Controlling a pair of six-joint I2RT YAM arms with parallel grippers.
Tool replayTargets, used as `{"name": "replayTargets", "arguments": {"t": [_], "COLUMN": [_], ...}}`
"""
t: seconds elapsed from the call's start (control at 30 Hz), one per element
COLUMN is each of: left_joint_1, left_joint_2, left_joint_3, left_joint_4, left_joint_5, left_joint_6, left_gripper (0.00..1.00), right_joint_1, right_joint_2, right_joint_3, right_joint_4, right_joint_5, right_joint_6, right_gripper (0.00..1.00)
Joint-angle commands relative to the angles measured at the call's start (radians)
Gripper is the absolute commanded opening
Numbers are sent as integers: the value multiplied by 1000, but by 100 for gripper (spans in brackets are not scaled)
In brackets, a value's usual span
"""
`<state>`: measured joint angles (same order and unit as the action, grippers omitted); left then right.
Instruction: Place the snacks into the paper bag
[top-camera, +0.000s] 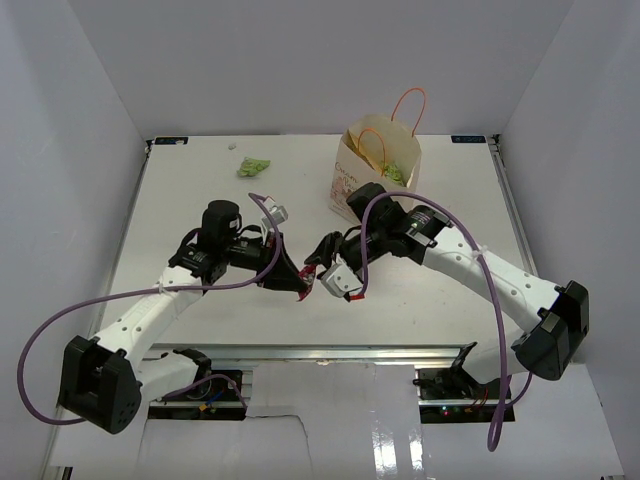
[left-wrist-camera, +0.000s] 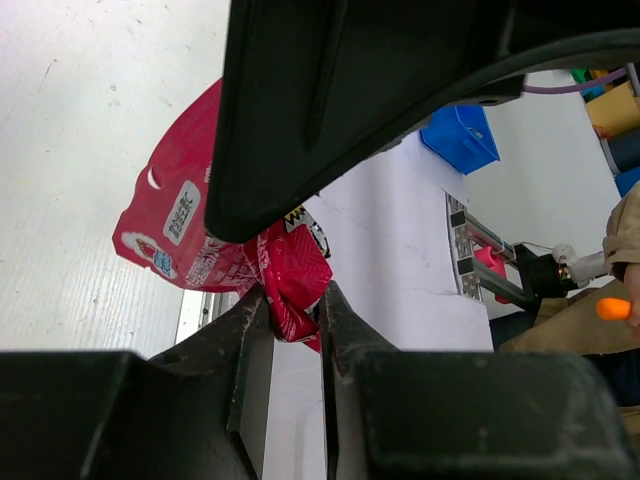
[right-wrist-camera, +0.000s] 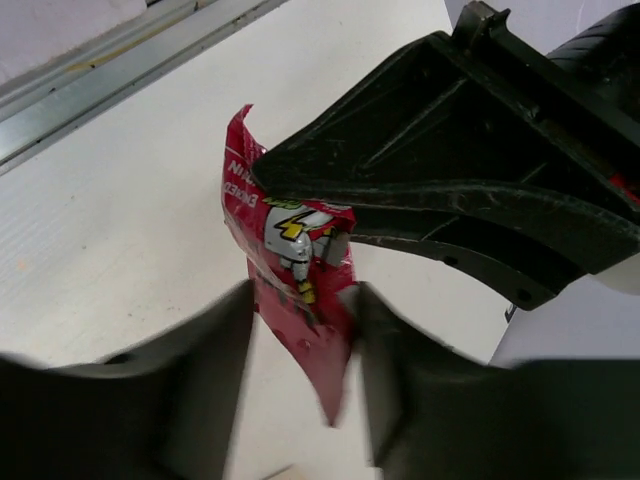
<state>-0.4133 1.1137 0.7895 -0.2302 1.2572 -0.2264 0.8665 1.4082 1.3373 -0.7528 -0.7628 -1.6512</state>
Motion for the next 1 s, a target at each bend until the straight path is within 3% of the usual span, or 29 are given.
{"name": "replayTargets", "arguments": {"t": [0.0,0.13,0.23,0.33,0.47,0.53,0.63,0.73,0.77,0.83,0.9,0.97], "left_joint_1": [2,2,2,2,7,18,48,62,65,71,87,103], "left_joint_2": [-3,8,14,2,-47,-84,-126,-150,-149,-120,-85,-16], "left_joint_3": [13,31,54,85,117,128,135,151,158,183,203,232], "left_joint_4": [32,34,46,49,39,37,45,25,2,-27,-67,-104], "left_joint_5": [7,-12,-30,-86,-212,-278,-422,-703,-860,-977,-1048,-1062], "left_joint_6": [25,25,13,9,33,39,33,-22,-71,-120,-177,-218], "left_gripper": [6,12,22,49,71,76,79,96,98,98,98,98], "right_joint_1": [26,28,26,26,11,-33,-112,-216,-240,-309,-371,-411], "right_joint_2": [-2,-5,-11,-23,-67,-84,-130,-173,-187,-193,-187,-175], "right_joint_3": [8,-6,-12,-29,-58,-61,-52,-1,19,68,152,227], "right_joint_4": [-48,-37,-25,-16,-10,9,85,235,289,459,538,623], "right_joint_5": [-12,-3,-4,3,26,-3,-43,-69,-40,28,175,347], "right_joint_6": [16,45,74,99,151,200,355,615,707,1003,1243,1359], "right_gripper": [39,22,8,8,8,8,8,8,8,8,8,8]}}
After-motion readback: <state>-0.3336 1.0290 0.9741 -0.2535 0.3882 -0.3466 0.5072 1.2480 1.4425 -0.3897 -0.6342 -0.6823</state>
